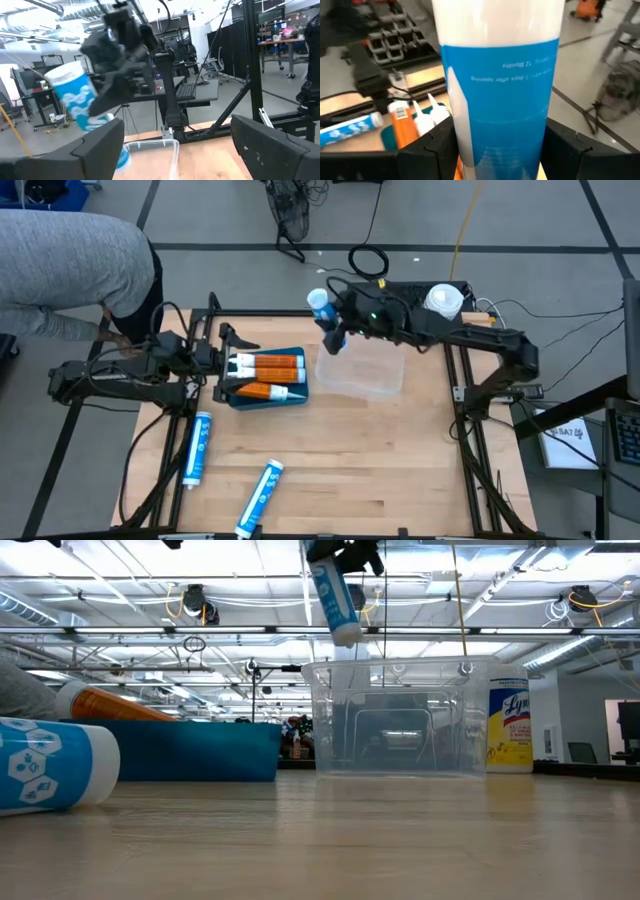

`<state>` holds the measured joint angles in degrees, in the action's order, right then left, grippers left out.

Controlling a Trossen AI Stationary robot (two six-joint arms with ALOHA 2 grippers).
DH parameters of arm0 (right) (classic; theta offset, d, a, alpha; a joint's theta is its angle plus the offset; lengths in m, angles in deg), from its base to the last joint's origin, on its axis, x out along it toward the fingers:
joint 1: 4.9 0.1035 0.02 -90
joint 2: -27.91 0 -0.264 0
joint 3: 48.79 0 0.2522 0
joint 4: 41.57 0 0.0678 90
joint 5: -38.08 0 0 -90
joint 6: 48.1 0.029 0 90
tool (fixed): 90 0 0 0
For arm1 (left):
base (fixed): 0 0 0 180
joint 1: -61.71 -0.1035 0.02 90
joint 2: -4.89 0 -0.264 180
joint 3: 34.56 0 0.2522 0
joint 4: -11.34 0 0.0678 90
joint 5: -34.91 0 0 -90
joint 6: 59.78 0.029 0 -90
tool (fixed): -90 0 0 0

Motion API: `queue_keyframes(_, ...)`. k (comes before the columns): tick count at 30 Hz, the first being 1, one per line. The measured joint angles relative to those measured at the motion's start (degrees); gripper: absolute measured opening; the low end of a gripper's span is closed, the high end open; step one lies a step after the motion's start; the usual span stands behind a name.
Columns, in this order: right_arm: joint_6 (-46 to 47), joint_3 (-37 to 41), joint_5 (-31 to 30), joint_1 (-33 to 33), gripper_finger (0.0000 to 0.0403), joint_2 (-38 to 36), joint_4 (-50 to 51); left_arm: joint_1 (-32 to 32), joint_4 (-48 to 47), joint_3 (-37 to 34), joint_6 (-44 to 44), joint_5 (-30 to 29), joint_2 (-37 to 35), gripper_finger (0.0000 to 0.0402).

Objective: Pick & place silicon tubes, Sealant and Lysol wipes
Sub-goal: Put the right blue sealant into the transparent bin

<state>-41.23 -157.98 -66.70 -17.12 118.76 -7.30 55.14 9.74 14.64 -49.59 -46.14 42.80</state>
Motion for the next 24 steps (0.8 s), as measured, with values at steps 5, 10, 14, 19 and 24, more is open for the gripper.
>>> queue_keyframes(5,-0.58,-9.36,-0.31,-0.25,0.0205,6.06,13.24,0.0,-0.01,0.0,0.0,0.0,0.0,0.036)
queue_keyframes(10,-2.8,-11.26,-4.39,-0.11,0.0205,9.12,24.95,0.0,0.0,0.0,0.0,0.0,0.0,0.0362)
queue_keyframes(14,-3.71,-9.91,-9.23,-0.29,0.0205,10.02,30.58,0.02,0.0,0.0,0.0,0.0,0.0,0.0358)
queue_keyframes(19,-3.08,-7.81,-9.0,-0.01,0.0205,9.92,32.94,0.01,0.02,0.0,0.01,0.0,0.0,0.0358)
queue_keyframes(24,-4.27,-2.73,-9.32,-0.51,0.0205,9.93,31.96,0.0,0.04,0.0,0.0,-0.02,0.0,0.0362)
